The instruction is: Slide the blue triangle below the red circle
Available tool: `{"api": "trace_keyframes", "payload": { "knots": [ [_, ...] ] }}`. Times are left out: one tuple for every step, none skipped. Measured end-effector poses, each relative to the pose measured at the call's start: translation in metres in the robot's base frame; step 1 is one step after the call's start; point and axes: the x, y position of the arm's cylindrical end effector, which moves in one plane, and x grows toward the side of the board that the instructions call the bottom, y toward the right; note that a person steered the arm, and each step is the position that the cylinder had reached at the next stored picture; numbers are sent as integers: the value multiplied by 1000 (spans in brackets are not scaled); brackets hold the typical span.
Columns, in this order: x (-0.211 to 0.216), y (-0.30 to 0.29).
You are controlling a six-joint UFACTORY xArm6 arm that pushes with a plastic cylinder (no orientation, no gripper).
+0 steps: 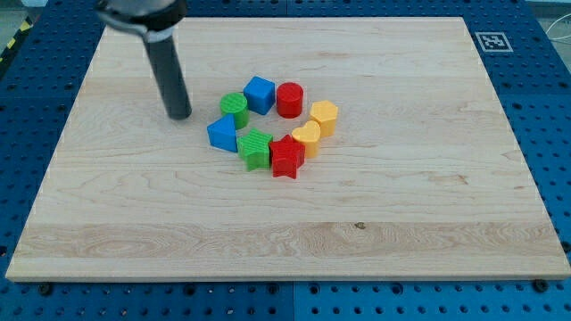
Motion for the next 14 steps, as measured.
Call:
{"api": "trace_keyframes", "payload": {
  "knots": [
    [25, 18],
    [48, 47],
    [44, 71],
    [33, 78],
    [30, 102],
    [32, 109],
    [39, 68],
    [23, 39],
    [7, 32],
    [-4, 32],
    [-6, 37],
    [11, 50],
    [17, 76],
    [17, 109]
  ]
}}
